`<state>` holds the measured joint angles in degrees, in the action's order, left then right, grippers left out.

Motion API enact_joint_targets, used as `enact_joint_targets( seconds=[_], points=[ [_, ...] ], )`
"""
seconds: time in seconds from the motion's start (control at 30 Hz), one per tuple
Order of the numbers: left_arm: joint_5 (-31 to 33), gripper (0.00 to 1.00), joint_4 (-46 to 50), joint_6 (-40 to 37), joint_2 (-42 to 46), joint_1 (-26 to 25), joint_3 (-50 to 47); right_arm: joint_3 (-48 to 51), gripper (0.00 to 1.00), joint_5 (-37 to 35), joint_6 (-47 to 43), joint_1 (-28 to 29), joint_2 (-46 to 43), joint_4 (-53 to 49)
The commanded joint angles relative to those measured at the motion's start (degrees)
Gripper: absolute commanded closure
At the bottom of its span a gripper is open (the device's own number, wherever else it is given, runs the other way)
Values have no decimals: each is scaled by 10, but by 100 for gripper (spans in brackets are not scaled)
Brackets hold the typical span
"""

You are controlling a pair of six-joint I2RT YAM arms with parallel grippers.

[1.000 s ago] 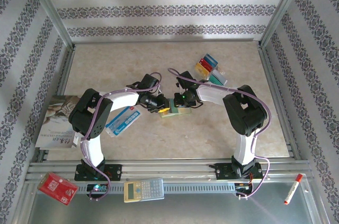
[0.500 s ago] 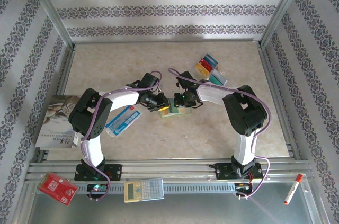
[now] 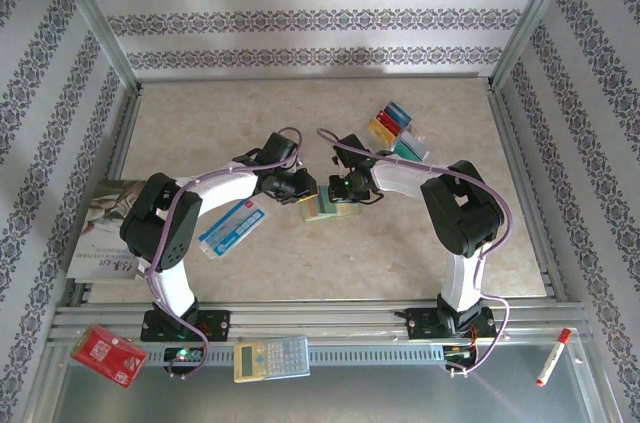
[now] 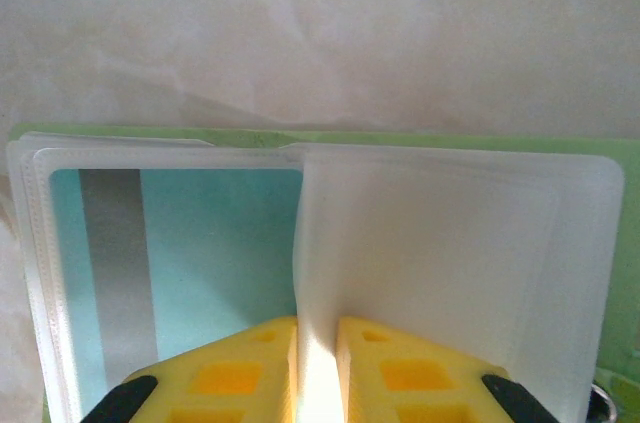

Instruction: Take the credit cards out of the card holder

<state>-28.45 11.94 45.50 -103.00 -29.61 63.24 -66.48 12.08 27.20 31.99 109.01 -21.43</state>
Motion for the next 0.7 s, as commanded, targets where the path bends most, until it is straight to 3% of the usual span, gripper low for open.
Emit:
enact_joint_targets(
  seconds=[0.0, 0.67],
  points=[
    [-7, 80, -13, 4, -5, -2, 8, 21, 80, -12, 3, 0, 31, -26],
    [12, 80, -10, 3, -57, -2, 26, 21, 80, -12, 1, 1, 31, -27]
  ],
)
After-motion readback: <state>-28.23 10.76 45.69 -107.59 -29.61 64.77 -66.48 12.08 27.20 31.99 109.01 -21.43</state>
